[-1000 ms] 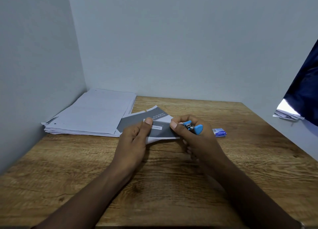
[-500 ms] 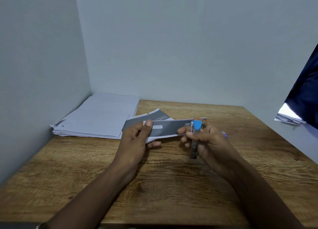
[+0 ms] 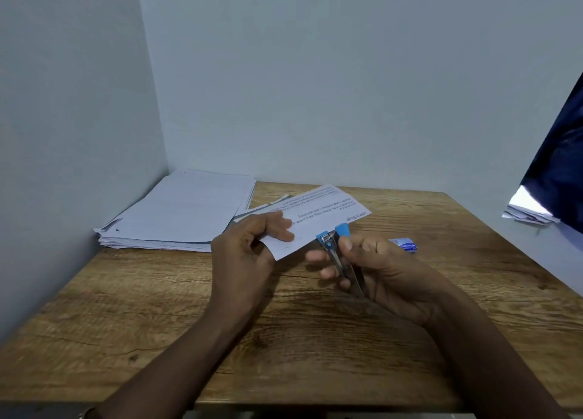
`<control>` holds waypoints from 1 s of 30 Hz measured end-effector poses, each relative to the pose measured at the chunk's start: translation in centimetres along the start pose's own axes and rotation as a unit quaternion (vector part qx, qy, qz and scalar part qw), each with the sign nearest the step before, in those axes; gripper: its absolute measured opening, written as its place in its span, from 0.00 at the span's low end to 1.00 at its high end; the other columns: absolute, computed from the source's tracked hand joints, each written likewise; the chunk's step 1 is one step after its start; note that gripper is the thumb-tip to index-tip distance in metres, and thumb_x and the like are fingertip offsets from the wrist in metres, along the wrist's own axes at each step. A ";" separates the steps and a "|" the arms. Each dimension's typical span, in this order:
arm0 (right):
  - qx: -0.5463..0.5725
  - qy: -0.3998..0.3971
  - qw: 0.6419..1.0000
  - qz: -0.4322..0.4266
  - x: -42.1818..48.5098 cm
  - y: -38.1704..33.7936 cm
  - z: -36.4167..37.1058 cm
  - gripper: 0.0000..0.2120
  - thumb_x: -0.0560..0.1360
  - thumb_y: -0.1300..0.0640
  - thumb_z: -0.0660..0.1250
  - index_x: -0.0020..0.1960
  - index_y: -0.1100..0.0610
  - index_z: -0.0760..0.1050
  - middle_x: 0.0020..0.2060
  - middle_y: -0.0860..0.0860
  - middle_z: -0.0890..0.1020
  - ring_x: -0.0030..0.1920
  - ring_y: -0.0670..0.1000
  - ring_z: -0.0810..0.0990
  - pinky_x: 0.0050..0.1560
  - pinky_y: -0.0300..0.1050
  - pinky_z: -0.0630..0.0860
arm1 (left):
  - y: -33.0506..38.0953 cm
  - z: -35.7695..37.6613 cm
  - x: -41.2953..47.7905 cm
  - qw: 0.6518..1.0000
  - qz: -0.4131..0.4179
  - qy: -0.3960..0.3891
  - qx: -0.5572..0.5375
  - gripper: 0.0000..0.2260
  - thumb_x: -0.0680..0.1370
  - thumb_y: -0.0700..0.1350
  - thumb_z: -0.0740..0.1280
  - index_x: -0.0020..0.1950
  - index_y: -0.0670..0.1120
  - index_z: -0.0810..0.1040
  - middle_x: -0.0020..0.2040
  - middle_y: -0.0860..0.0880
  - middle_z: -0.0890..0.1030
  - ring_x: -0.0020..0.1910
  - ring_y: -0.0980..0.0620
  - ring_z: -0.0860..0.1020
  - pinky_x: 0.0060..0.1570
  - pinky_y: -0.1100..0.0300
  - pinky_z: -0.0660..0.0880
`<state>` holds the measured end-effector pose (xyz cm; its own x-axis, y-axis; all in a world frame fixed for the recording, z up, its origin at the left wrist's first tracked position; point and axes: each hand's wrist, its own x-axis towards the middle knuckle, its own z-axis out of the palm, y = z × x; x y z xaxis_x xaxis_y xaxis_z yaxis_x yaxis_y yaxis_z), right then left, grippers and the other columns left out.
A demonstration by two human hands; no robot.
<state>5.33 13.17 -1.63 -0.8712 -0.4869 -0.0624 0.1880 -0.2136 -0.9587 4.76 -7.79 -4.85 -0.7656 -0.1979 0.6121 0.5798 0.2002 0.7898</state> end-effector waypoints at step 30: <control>0.075 0.041 0.995 0.048 1.0 0.8 0.9 0.21 0.73 0.54 0.70 0.60 0.67 0.76 0.44 0.61 0.84 0.37 0.51 0.79 0.35 0.38 0.81 | 0.9 0.1 -0.3 0.975 0.148 -0.067 0.152 0.20 0.62 0.18 0.70 0.42 0.41 0.87 0.50 0.50 0.86 0.59 0.52 0.83 0.58 0.54 0.80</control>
<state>5.01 11.78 -2.17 -0.8786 -0.4424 -0.1797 0.3322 -0.2961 -0.8955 5.49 -7.50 -4.34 -0.6181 0.0348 0.7853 0.6872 0.5091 0.5183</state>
